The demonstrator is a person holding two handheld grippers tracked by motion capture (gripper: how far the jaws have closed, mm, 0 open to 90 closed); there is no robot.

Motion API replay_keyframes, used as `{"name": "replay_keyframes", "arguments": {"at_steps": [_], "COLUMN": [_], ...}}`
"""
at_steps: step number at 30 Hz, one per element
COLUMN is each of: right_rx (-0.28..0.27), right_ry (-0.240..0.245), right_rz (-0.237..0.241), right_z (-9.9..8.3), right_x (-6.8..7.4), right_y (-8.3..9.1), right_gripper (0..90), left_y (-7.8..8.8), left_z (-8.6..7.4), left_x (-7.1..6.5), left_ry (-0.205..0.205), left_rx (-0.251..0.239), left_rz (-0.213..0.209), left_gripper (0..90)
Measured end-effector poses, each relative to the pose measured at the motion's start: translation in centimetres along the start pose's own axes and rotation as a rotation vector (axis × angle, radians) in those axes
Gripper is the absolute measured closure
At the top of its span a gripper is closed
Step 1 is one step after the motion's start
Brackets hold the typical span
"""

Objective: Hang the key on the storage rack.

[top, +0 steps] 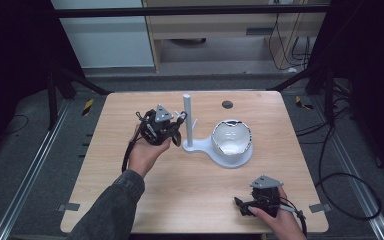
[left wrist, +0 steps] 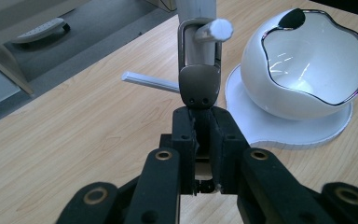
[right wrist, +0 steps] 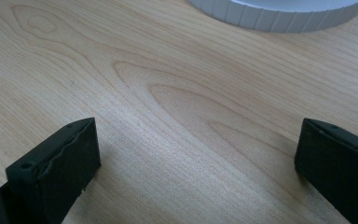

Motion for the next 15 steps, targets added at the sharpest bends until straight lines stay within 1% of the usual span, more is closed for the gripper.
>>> {"name": "replay_keyframes", "arguments": {"at_steps": [9, 12, 13, 14, 15], "right_rx": [0.000, 0.001, 0.001, 0.000, 0.000], "right_ry": [0.000, 0.000, -0.001, 0.000, 0.001], "right_rz": [0.000, 0.000, 0.000, 0.000, 0.000], "right_z": [0.00, 0.00, -0.01, 0.00, 0.00], "right_x": [0.00, 0.00, 0.01, 0.00, 0.00], "right_y": [0.00, 0.00, 0.01, 0.00, 0.00], "right_gripper": [0.4, 0.4, 0.4, 0.4, 0.4], "left_y": [-0.25, -0.42, -0.49, -0.59, -0.64], "left_z": [-0.08, -0.04, -0.08, -0.04, -0.07], "left_x": [-0.01, -0.12, -0.12, -0.19, -0.21], "left_ry": [-0.005, 0.004, 0.001, 0.008, 0.006], "left_rx": [0.002, -0.008, -0.005, -0.011, -0.007], "left_rz": [0.006, 0.005, 0.004, 0.003, 0.001], "left_gripper": [80.7, 80.7, 80.7, 80.7, 80.7]}}
Point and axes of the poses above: each handheld gripper's, and its own axes: y roughly backward along the jaws, z roughly out of its top, x roughly to its left, the point moved 7 cm from there along -y, roughly forward along the jaws, and after that the axes turned 9 degrees about x, right-handed, at the moved point
